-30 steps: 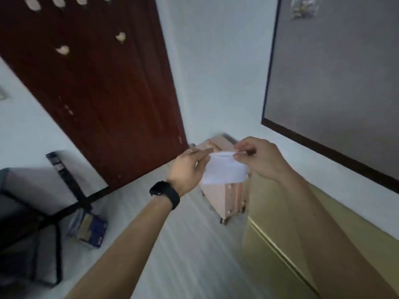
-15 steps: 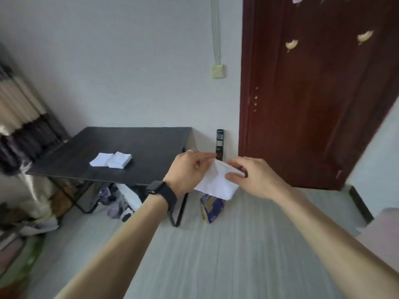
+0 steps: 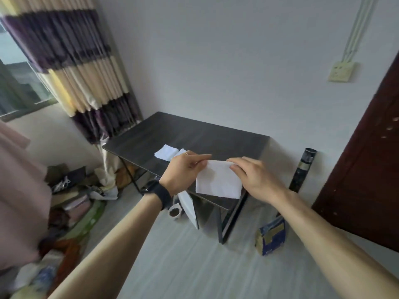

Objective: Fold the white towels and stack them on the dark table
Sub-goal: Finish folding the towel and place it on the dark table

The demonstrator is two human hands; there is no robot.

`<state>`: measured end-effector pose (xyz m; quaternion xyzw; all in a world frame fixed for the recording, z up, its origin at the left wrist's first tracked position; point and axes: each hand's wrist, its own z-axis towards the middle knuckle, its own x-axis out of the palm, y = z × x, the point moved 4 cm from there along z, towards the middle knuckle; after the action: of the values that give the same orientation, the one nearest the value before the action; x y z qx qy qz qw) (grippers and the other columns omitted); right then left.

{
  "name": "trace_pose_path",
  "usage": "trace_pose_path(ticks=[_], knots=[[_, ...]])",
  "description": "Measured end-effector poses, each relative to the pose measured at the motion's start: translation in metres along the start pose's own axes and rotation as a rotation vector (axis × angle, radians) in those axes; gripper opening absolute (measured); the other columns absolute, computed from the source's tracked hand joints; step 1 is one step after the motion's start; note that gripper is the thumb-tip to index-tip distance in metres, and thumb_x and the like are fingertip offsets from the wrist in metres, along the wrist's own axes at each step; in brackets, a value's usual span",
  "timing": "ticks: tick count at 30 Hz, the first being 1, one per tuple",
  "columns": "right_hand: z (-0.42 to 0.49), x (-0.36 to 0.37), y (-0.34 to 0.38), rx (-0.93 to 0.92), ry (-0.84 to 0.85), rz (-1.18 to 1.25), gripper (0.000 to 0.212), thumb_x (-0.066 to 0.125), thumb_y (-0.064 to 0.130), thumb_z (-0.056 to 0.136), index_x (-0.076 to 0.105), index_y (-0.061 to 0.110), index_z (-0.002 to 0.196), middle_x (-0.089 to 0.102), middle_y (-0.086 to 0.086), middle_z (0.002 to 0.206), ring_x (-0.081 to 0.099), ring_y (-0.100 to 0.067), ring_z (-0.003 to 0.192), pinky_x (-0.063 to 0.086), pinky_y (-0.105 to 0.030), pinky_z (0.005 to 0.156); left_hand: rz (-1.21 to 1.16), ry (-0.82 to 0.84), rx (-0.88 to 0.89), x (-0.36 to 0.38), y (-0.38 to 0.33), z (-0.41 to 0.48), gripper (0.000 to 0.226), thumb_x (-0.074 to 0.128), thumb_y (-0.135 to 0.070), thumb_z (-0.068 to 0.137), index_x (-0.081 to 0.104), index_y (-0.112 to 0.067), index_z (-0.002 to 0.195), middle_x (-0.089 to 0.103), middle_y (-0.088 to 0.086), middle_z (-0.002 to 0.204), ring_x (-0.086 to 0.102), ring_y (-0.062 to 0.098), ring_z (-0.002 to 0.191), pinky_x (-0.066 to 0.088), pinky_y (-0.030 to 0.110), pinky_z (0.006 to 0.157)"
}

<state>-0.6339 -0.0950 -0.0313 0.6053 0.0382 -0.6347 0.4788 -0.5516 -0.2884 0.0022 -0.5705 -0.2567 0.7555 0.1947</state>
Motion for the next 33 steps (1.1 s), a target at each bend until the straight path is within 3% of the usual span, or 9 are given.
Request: trace_pose_path(ticks=[4, 11, 15, 20, 23, 25, 27, 29, 33], knots=[[0.074, 0.033, -0.008, -0.021, 0.055, -0.004, 0.033, 0.037, 0.04, 0.105, 0.062, 0.029, 0.124, 0.064, 0.007, 0.106, 0.06, -0.014, 0.1, 0.046, -0.029, 0.082, -0.052, -0.012, -0.093, -0.01, 0.054, 0.048, 0.024, 0.057, -0.027, 0.098, 0.071, -0.032, 0.117, 0.06, -0.013, 0.092, 0.055, -0.006, 0.087, 0.034, 0.0, 0.074], [0.192, 0.105, -0.02, 0.006, 0.119, 0.071, 0.026, 0.047, 0.035, 0.102, 0.068, 0.028, 0.116, 0.065, 0.007, 0.101, 0.06, -0.012, 0.093, 0.048, -0.03, 0.081, -0.114, -0.001, -0.24, -0.023, 0.167, 0.127, 0.019, 0.063, -0.038, 0.093, 0.073, -0.04, 0.109, 0.068, -0.017, 0.095, 0.061, -0.007, 0.086, 0.042, 0.003, 0.074], [0.263, 0.16, -0.025, 0.078, 0.181, 0.089, 0.028, 0.051, 0.036, 0.1, 0.065, 0.025, 0.122, 0.063, 0.009, 0.108, 0.059, -0.006, 0.095, 0.044, -0.016, 0.074, -0.15, 0.019, -0.307, -0.036, 0.249, 0.181, 0.016, 0.069, -0.041, 0.088, 0.075, -0.041, 0.103, 0.07, -0.015, 0.093, 0.064, -0.002, 0.083, 0.049, 0.01, 0.078], [0.352, 0.241, -0.035, 0.231, 0.188, 0.133, 0.031, 0.049, 0.035, 0.102, 0.063, 0.024, 0.127, 0.064, 0.009, 0.115, 0.058, -0.008, 0.105, 0.048, -0.024, 0.089, -0.206, 0.083, -0.364, -0.05, 0.368, 0.252, 0.016, 0.07, -0.044, 0.086, 0.076, -0.042, 0.101, 0.073, -0.013, 0.09, 0.064, -0.002, 0.08, 0.043, 0.004, 0.068], [0.401, 0.295, -0.039, 0.303, 0.201, 0.159, 0.027, 0.05, 0.032, 0.101, 0.067, 0.024, 0.121, 0.065, 0.01, 0.109, 0.059, -0.009, 0.102, 0.048, -0.024, 0.088, -0.207, 0.161, -0.399, -0.05, 0.437, 0.287, 0.017, 0.068, -0.041, 0.089, 0.075, -0.04, 0.104, 0.073, -0.014, 0.096, 0.063, -0.008, 0.085, 0.043, 0.001, 0.071], [0.426, 0.329, -0.041, 0.345, 0.199, 0.195, 0.023, 0.053, 0.032, 0.099, 0.07, 0.025, 0.113, 0.065, 0.011, 0.104, 0.061, -0.01, 0.097, 0.049, -0.026, 0.087, -0.204, 0.17, -0.414, -0.047, 0.476, 0.307, 0.015, 0.065, -0.037, 0.092, 0.076, -0.038, 0.102, 0.072, -0.014, 0.095, 0.062, -0.003, 0.089, 0.041, 0.0, 0.069], [0.448, 0.366, -0.046, 0.395, 0.199, 0.25, 0.021, 0.055, 0.033, 0.098, 0.07, 0.027, 0.111, 0.066, 0.011, 0.103, 0.061, -0.006, 0.094, 0.05, -0.022, 0.086, -0.201, 0.181, -0.423, -0.04, 0.513, 0.327, 0.015, 0.059, -0.034, 0.095, 0.073, -0.038, 0.099, 0.068, -0.012, 0.092, 0.062, 0.005, 0.087, 0.042, 0.005, 0.067], [0.468, 0.398, -0.052, 0.466, 0.198, 0.314, 0.021, 0.056, 0.031, 0.098, 0.068, 0.025, 0.114, 0.066, 0.011, 0.105, 0.061, -0.002, 0.093, 0.046, -0.008, 0.076, -0.19, 0.194, -0.43, -0.029, 0.546, 0.346, 0.017, 0.053, -0.032, 0.097, 0.069, -0.037, 0.1, 0.06, -0.017, 0.086, 0.058, 0.005, 0.083, 0.041, 0.014, 0.067], [0.514, 0.452, -0.078, 0.599, 0.132, 0.369, 0.022, 0.052, 0.031, 0.1, 0.065, 0.022, 0.116, 0.065, 0.008, 0.109, 0.063, -0.008, 0.095, 0.045, -0.011, 0.068, -0.187, 0.178, -0.468, -0.001, 0.606, 0.389, 0.015, 0.053, -0.035, 0.095, 0.067, -0.039, 0.1, 0.063, -0.011, 0.094, 0.058, 0.006, 0.086, 0.044, 0.018, 0.067]])
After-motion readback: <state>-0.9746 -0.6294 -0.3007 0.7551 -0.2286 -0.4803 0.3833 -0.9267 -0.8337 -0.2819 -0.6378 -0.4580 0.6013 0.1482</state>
